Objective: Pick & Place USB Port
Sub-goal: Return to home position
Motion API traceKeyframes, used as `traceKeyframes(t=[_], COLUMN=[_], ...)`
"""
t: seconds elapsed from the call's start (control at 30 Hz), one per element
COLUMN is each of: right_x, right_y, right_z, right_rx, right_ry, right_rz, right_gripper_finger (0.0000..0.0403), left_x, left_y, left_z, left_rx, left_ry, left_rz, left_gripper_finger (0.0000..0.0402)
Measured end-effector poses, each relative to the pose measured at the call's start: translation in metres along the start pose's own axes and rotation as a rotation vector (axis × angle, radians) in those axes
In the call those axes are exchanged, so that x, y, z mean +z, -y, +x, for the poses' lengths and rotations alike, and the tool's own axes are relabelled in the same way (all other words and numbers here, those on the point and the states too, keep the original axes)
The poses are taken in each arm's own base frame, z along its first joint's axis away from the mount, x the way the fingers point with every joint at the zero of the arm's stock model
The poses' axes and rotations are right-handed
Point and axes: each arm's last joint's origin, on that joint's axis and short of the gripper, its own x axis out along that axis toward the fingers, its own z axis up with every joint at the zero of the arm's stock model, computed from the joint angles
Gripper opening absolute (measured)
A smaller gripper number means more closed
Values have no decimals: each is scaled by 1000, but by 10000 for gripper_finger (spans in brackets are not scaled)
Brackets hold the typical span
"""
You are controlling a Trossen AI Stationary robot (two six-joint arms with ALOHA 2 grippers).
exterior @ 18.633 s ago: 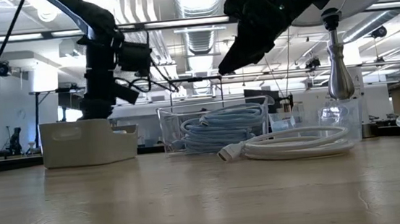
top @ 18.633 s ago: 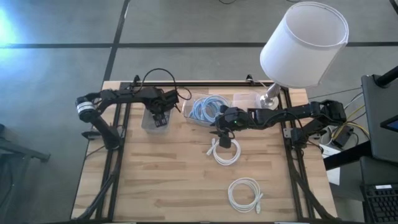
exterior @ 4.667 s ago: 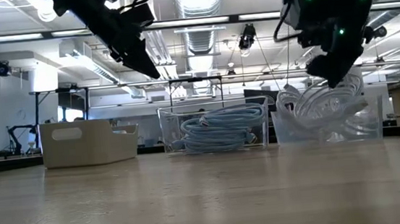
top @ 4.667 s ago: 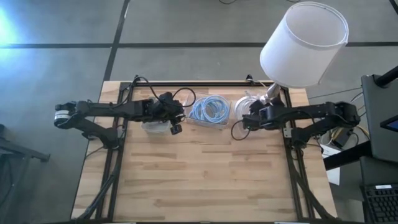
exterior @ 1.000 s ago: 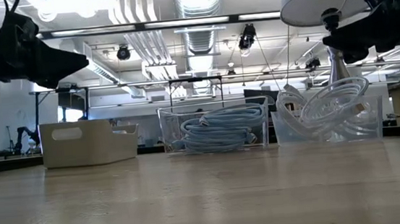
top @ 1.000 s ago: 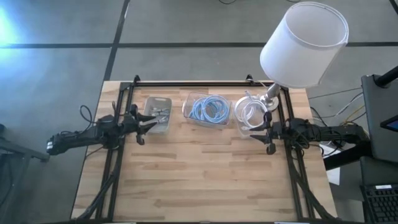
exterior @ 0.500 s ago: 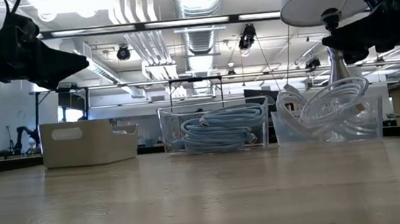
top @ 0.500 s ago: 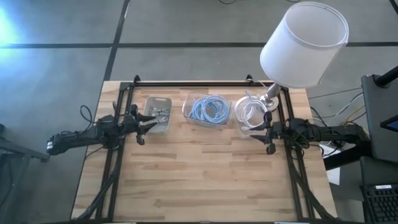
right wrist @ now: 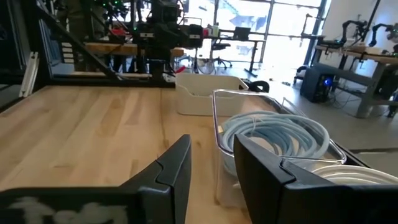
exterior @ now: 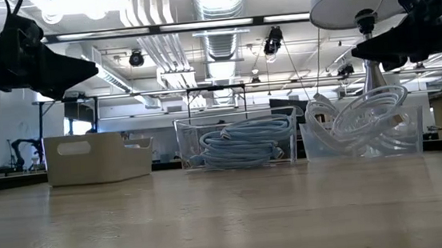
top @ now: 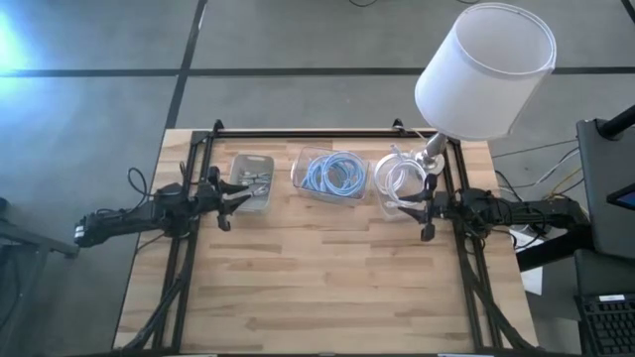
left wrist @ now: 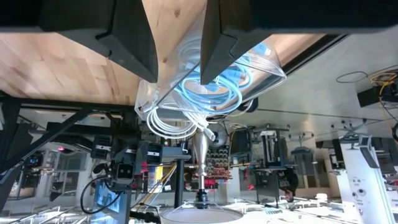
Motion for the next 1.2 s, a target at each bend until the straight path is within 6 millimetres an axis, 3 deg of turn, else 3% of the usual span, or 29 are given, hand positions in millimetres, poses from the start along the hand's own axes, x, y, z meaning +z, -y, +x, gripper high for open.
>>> traceKeyframes(t=[0.7,1.2], right_x=[0,0], right_y=[0,0], right_z=[0,0], right_rx=[0,-1], right_ry=[-1,-1], right_rz=[12,4], right_gripper_finger=[133,112], left_x=[0,0], left_y=[0,0], left_z=[0,0], left_rx=[3,3], left_ry=[0,0], left_rz=[0,0], left_gripper_finger=[124,124])
